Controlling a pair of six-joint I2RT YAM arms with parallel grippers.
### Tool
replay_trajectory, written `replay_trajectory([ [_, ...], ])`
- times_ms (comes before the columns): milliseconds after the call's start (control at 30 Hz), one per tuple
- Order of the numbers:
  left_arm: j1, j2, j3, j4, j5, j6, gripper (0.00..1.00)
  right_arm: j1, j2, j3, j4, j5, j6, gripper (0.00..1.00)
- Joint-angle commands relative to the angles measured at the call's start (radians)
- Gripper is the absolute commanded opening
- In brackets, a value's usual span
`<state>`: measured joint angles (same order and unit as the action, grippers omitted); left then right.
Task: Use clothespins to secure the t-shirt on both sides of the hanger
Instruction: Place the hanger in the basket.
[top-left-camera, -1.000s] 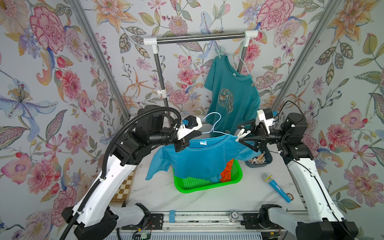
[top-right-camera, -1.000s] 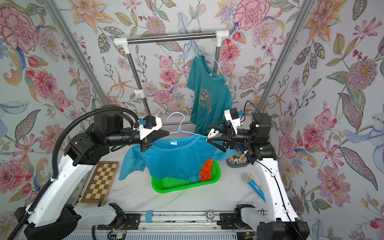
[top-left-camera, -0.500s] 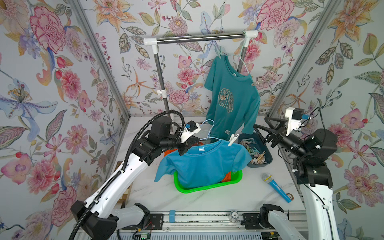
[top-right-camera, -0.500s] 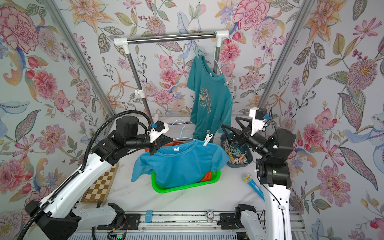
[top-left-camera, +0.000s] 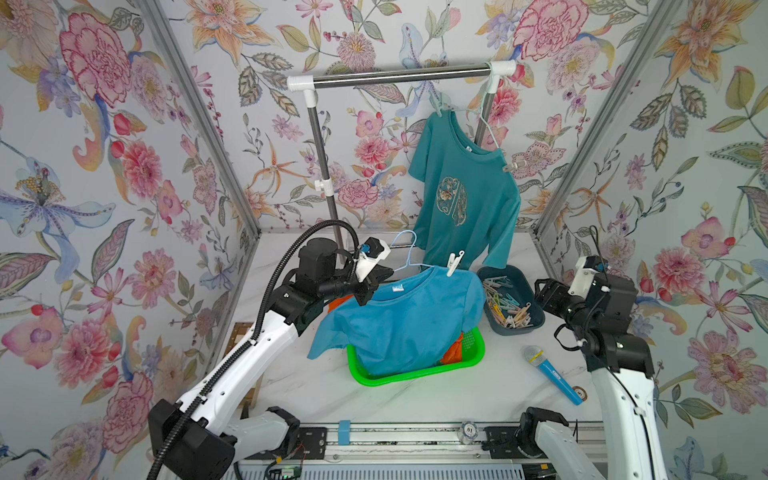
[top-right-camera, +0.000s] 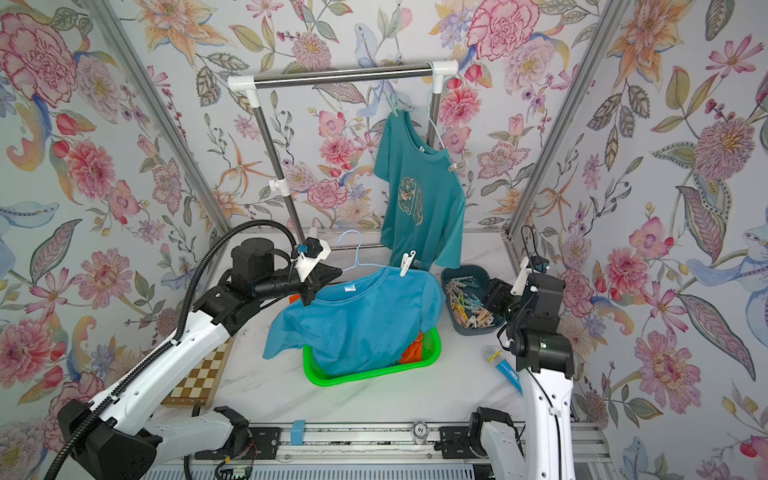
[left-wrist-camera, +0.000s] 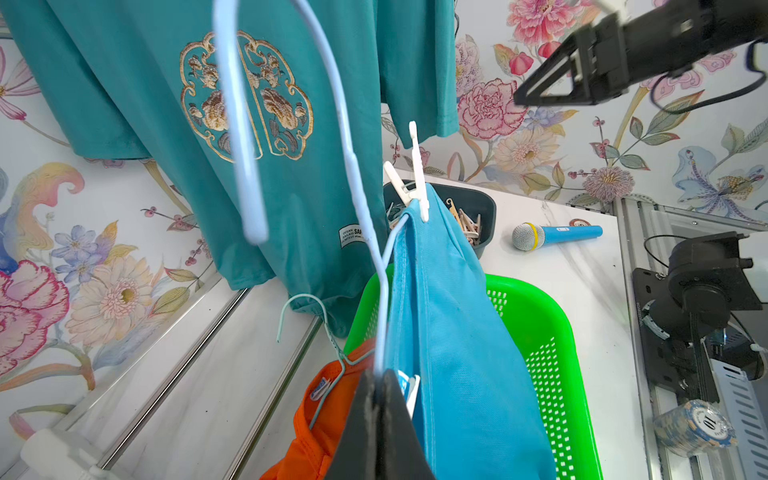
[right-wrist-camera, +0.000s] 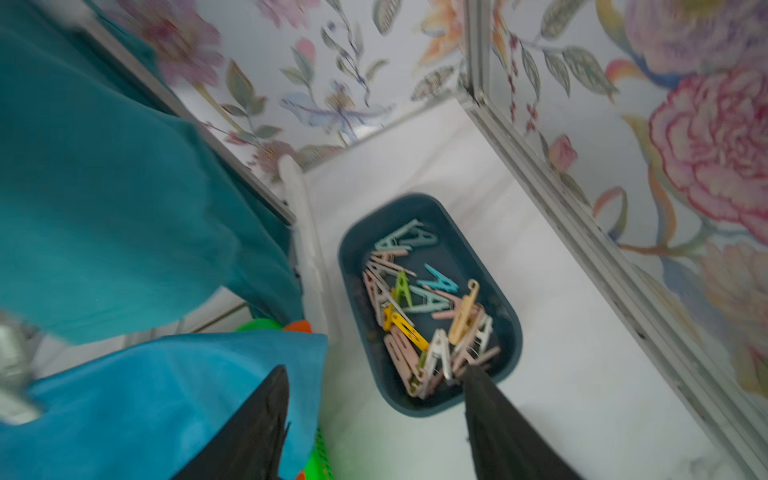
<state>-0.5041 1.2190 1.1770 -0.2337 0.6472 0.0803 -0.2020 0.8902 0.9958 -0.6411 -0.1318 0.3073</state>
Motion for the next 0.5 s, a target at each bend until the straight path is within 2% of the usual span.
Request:
replay_trajectory([
  [0,0.009,-0.019,-0.024,0.073,-0.019,-0.035,0.06,-0.06,0.099,-0.048,-0.067,0.006,-0.006,0.66],
  [200,0.009,-0.042,-0.088,0.116,-0.036,-0.06,0.07,-0.096,0.302,-0.059,0.002,-0.05,-0.015,0.66],
  [333,0.009,-0.061,-0.115,0.155,-0.025,-0.08,0.07,-0.045,0.444,-0.004,0.011,-0.001,-0.033,0.73],
  [467,0.008,-0.047,-0.127,0.161,-0.036,-0.091,0.08,0.041,0.56,0.065,0.04,0.096,-0.066,0.85],
])
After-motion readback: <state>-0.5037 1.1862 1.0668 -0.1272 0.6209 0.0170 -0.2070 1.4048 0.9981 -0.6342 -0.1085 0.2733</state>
